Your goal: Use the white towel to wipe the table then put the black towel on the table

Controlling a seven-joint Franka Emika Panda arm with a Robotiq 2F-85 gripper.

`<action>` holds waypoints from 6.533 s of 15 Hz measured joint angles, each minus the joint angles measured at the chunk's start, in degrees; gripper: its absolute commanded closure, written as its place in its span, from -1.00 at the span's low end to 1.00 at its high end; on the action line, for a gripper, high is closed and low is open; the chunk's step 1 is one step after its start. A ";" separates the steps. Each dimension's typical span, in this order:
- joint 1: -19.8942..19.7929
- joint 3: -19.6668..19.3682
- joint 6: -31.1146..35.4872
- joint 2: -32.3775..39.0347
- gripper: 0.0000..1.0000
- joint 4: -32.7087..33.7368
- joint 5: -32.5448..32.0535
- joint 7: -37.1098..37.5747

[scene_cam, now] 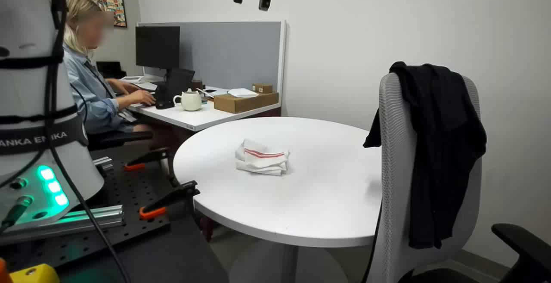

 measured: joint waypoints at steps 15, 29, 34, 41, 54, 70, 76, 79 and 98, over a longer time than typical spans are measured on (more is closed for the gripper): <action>-0.43 6.07 17.52 1.89 -1.00 -10.34 -3.25 0.91; -0.63 9.97 53.09 40.88 -1.00 -9.98 -4.10 2.70; -0.92 12.94 53.04 51.20 -1.00 -2.19 -4.67 3.02; -0.77 12.64 53.07 59.03 -0.20 1.47 -9.00 5.80; 0.48 13.61 53.20 61.00 0.97 2.71 -11.34 6.47; -20.25 11.38 53.99 60.99 0.97 2.27 -8.00 -2.63; -27.63 11.44 60.41 59.31 0.97 -2.79 -7.39 -9.31; -25.90 12.60 66.21 57.63 0.97 -8.14 -10.01 -9.94; 28.99 8.48 61.95 61.02 0.97 -0.27 -19.76 13.12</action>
